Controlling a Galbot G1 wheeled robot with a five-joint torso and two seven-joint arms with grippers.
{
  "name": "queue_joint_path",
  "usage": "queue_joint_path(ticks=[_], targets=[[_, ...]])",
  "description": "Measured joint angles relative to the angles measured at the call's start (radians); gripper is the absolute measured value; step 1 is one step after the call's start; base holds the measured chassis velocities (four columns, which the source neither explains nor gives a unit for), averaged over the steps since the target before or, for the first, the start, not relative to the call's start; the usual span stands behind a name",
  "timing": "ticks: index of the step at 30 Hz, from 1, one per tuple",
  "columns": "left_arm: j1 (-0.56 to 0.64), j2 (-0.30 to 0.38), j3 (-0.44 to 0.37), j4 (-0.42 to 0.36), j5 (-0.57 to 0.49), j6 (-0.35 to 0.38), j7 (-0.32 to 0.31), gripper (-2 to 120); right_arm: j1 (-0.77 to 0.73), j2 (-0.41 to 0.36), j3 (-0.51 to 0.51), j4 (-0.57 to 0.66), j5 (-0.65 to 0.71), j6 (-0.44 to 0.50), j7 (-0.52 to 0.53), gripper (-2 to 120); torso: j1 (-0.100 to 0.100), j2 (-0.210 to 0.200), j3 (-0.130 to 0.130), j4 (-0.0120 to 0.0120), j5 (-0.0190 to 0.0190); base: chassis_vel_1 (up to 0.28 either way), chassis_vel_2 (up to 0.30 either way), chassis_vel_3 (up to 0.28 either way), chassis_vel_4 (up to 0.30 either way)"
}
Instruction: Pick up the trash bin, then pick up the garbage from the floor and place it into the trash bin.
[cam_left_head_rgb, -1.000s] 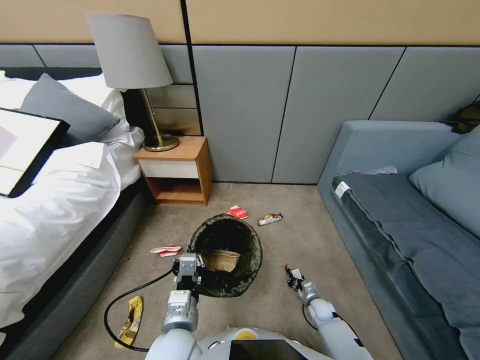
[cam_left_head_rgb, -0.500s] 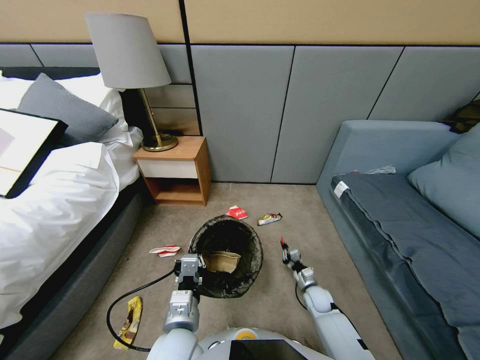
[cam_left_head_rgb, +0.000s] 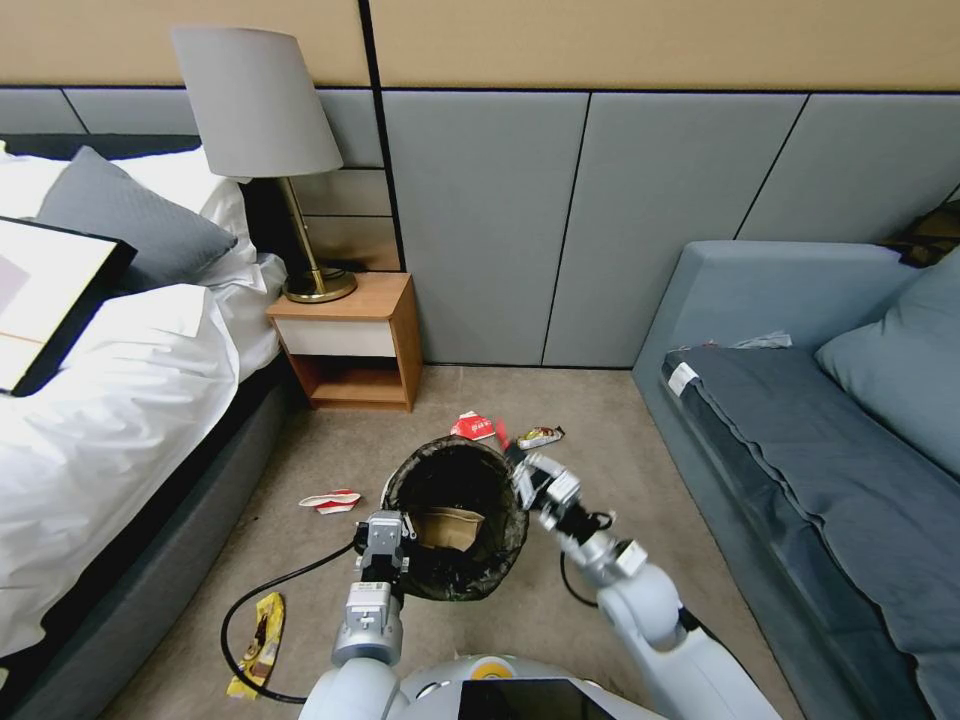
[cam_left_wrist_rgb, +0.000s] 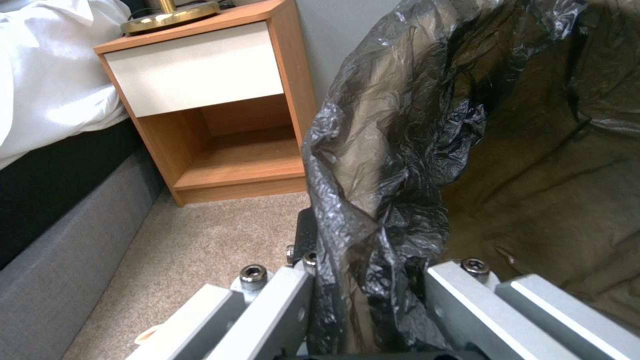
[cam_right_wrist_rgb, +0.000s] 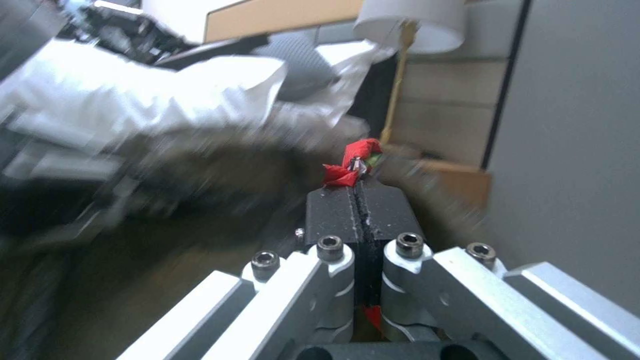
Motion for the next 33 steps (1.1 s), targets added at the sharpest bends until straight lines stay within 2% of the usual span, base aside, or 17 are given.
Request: queue_joint_path(ticks=[7,20,22,23,25,26,29,31,33], targets=[[-0.002,0.001,0.001,0.0,-0.001,0.0,0.0,1,-0.021,0.029,-0.03,-0.108,-0.046,0.048,-0.004,0,0.0,0.0,0.0,0.0,0.0,0.0,0.0,0.0,0.0],[-0.002,0.001,0.008,-0.007,-0.002,0.001,0.001,1,0.011,0.073,-0.019,-0.172,-0.049,0.048,-0.003,0,0.0,0.0,0.0,0.0001,-0.0001,0.0,0.0,0.0,0.0],[-0.001,0.001,0.007,-0.008,-0.002,0.001,0.001,1,0.018,0.078,-0.019,-0.175,-0.05,0.043,0.0,8,0.0,0.0,0.0,0.0001,0.0,0.0,0.0,0.0,0.0],[-0.001,0.001,0.007,-0.008,-0.002,0.001,0.001,1,0.018,0.078,-0.019,-0.175,-0.05,0.043,0.0,8,0.0,0.0,0.0,0.0001,0.0,0.0,0.0,0.0,0.0],[-0.001,0.0,0.007,-0.01,-0.001,0.001,0.0,1,0.024,0.081,-0.019,-0.175,-0.054,0.04,0.002,20,0.0,0.0,0.0,0.0001,0.0,0.0,0.0,0.0,0.0],[-0.001,0.0,0.007,-0.01,-0.001,0.001,0.0,1,0.024,0.081,-0.019,-0.175,-0.054,0.04,0.002,20,0.0,0.0,0.0,0.0001,0.0,0.0,0.0,0.0,0.0],[-0.001,-0.001,0.005,-0.01,-0.001,0.001,0.0,1,0.028,0.083,-0.02,-0.175,-0.055,0.037,0.006,34,0.0,0.0,0.0,0.0001,0.0,0.0,0.0,0.0,0.0],[-0.002,-0.001,0.005,-0.01,-0.001,0.001,0.0,1,0.03,0.081,-0.021,-0.175,-0.055,0.036,0.006,37,0.0,0.0,0.0,0.0001,0.0,0.0,0.0,0.0,0.0],[-0.003,-0.003,0.007,-0.01,0.0,0.001,0.0,1,0.034,0.075,-0.021,-0.173,-0.056,0.033,0.006,48,0.0,0.0,0.0,0.0001,0.0,0.0,0.0,0.0,0.0]])
